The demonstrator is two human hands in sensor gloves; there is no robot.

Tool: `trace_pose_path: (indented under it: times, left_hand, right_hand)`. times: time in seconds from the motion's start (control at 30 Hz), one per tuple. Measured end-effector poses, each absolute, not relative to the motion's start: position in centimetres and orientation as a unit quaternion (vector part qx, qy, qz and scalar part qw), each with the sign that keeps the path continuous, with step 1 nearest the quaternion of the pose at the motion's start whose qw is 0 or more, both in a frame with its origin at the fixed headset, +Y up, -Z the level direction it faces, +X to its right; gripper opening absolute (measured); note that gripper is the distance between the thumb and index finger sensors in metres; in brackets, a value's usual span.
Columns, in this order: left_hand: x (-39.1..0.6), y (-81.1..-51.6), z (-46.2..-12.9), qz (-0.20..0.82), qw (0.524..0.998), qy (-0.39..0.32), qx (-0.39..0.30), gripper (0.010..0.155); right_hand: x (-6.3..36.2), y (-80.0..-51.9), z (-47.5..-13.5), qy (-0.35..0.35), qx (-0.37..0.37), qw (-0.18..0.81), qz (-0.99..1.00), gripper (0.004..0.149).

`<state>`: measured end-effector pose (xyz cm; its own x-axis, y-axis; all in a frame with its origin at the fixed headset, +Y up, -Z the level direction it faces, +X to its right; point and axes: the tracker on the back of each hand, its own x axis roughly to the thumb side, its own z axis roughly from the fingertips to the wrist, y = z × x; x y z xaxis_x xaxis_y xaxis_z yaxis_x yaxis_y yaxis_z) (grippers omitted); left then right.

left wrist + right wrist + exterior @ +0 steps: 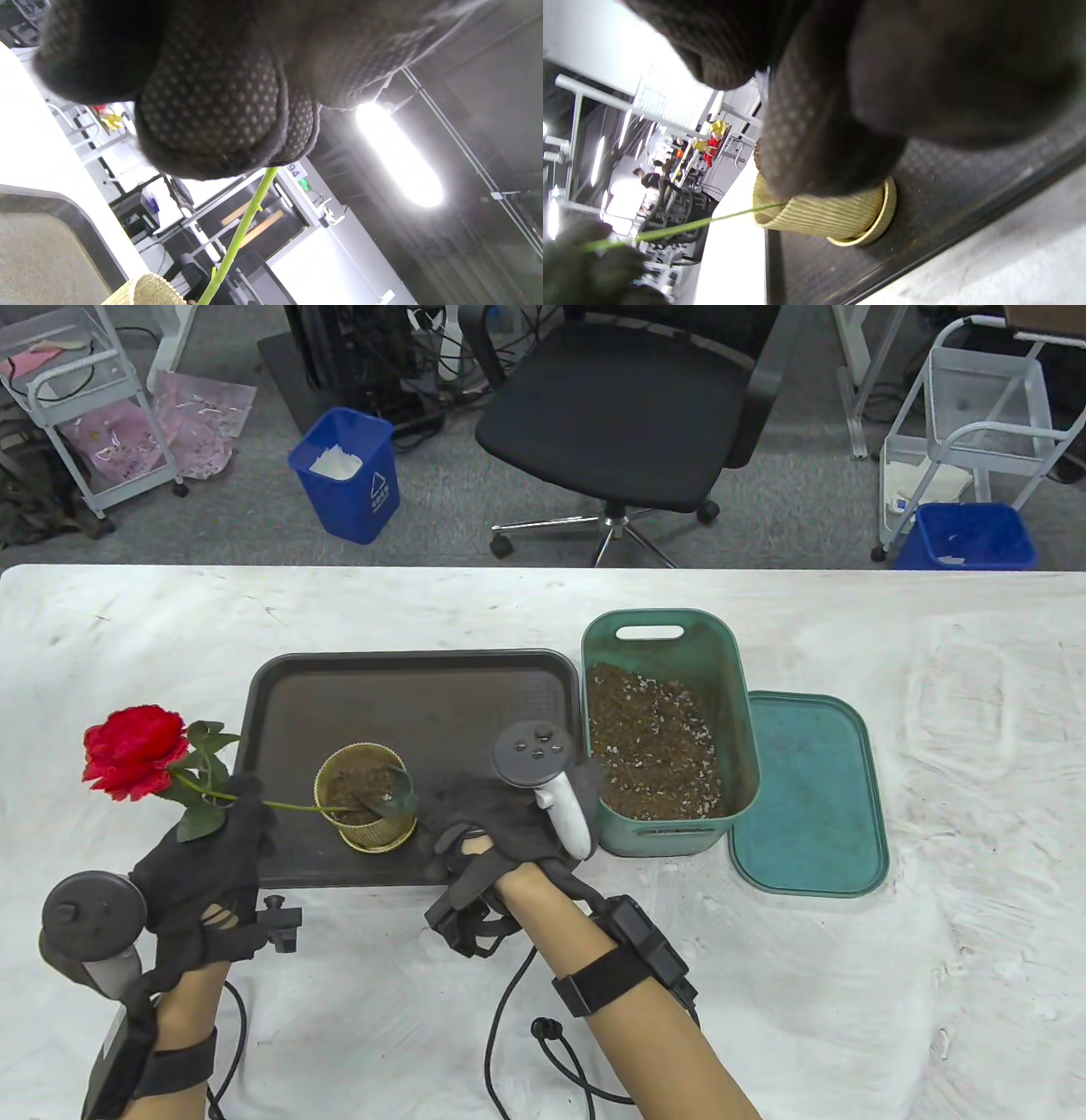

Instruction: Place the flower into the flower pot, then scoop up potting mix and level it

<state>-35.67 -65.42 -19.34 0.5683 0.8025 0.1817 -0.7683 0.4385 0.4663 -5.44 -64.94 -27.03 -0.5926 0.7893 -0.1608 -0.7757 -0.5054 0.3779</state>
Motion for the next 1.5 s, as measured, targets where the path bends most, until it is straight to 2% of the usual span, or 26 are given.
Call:
trace_pose_path:
  times: [0.33,0.5,0.67,0.73,0.83,0.97,1.03,1.17,1.27,1.5]
  left_hand:
    - [-35.7,-65.5,-19.3,0.460,0.849,0.029,0.258,0.042]
    - [-35.6,-65.5,-19.3,0.459,0.850,0.028,0.258,0.042]
    - [-35.6,-65.5,-19.4,0.459,0.850,0.027,0.258,0.042]
    - [-35.6,-65.5,-19.3,0.459,0.850,0.029,0.258,0.042]
    - [-35.6,-65.5,-19.3,0.457,0.850,0.028,0.259,0.042]
    - [-35.6,-65.5,-19.3,0.457,0.851,0.025,0.259,0.042]
    - [-35.6,-65.6,-19.3,0.460,0.849,0.027,0.258,0.042]
    - [-35.6,-65.6,-19.3,0.454,0.852,0.024,0.260,0.042]
    - [-35.7,-65.6,-19.3,0.453,0.852,0.028,0.261,0.042]
    - [-35.8,-65.7,-19.2,0.450,0.852,0.037,0.264,0.042]
  right_hand:
    - [-9.5,-62.3,-24.4,0.017,0.137,0.184,0.973,0.054]
    - [-8.9,-61.0,-23.3,-0.042,0.151,0.142,0.977,0.053]
    - [-3.7,-56.3,-23.6,-0.072,0.098,0.181,0.976,0.053]
    - [-0.4,-53.9,-24.2,-0.095,0.053,0.189,0.976,0.053]
    - [4.3,-52.1,-25.4,-0.124,-0.025,0.196,0.972,0.053]
    - [8.7,-52.1,-27.1,-0.108,-0.112,0.174,0.972,0.052]
    - [10.4,-53.3,-28.2,-0.084,-0.146,0.156,0.973,0.051]
    - [12.8,-57.1,-31.7,0.026,-0.210,0.139,0.967,0.051]
    - [13.1,-59.1,-34.0,0.098,-0.230,0.118,0.961,0.051]
    - [12.5,-62.0,-37.9,0.140,-0.249,0.109,0.952,0.052]
